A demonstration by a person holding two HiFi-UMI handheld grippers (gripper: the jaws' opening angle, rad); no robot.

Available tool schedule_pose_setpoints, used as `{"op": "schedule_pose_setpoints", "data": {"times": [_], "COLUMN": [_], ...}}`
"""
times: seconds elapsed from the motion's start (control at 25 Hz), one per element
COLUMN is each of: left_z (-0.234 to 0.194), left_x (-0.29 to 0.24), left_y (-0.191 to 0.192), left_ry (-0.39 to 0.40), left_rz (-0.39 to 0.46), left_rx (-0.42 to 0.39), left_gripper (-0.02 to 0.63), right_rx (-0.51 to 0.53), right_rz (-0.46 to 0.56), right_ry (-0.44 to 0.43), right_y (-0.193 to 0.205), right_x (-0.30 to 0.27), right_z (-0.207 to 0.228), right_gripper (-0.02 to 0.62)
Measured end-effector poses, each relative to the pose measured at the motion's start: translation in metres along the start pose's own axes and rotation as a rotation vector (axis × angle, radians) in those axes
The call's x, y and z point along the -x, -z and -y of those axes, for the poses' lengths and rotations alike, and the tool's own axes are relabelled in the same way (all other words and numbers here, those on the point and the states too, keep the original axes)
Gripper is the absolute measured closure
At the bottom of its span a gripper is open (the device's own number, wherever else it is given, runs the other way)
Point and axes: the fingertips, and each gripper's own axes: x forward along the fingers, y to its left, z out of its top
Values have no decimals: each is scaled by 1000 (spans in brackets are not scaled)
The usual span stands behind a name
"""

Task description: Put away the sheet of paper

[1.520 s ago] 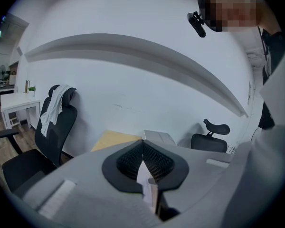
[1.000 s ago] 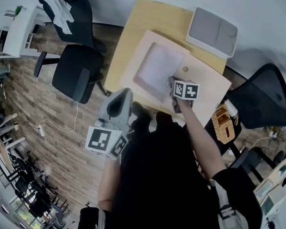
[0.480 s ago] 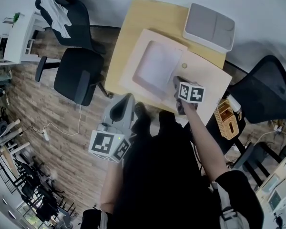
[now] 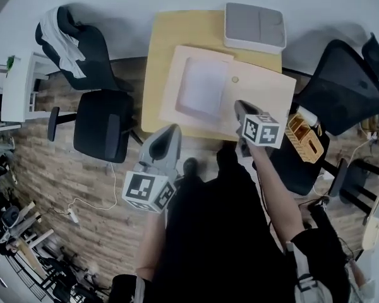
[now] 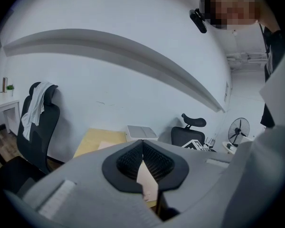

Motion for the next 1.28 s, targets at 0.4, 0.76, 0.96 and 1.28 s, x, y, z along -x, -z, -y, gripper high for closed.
{"op": "schedule_pose_setpoints", "data": {"times": [0.4, 0.76, 0.96, 1.28], "left_z": [-23, -36, -37, -19], "left_x": [69, 131, 151, 161], "left_y": [8, 24, 31, 28], "left_ry": [174, 285, 332, 383], "left_rz": [26, 30, 12, 37], "left_rx": [-49, -80, -87, -99], "left_gripper": [597, 597, 597, 597], "right_rx": [54, 122, 154, 215], "right_rz": [231, 382, 406, 457], "right_ry": [110, 181, 205, 172], "right_y": [8, 33, 53, 57], "right_x": [101, 175, 202, 243], "right_z": [-82, -164, -194, -233], "right_gripper": [569, 572, 583, 592]}}
